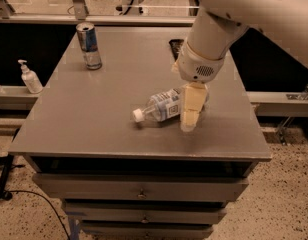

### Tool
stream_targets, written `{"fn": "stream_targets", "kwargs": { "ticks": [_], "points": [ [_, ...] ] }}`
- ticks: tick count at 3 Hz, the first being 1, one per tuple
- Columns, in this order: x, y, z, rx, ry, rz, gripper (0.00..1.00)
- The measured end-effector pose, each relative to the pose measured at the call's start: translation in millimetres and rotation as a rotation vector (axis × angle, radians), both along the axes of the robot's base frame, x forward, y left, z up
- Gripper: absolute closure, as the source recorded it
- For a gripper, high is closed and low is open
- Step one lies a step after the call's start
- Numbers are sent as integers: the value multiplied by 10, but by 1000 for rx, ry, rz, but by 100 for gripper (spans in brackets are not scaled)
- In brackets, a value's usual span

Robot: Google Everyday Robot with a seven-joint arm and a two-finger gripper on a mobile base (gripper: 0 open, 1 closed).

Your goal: Knock blue plastic bottle over

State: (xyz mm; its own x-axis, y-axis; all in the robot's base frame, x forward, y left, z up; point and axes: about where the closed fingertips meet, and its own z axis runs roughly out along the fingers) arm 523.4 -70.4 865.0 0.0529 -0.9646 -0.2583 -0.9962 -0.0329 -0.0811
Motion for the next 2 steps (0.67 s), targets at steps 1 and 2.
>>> {"fn": "stream_targets", "kwargs": {
  "ticks": [1, 2],
  "points": [
    [-41, -172, 120, 73, 5, -60, 0],
    [-41, -575, 381, 210, -38, -162, 0]
  ]
}}
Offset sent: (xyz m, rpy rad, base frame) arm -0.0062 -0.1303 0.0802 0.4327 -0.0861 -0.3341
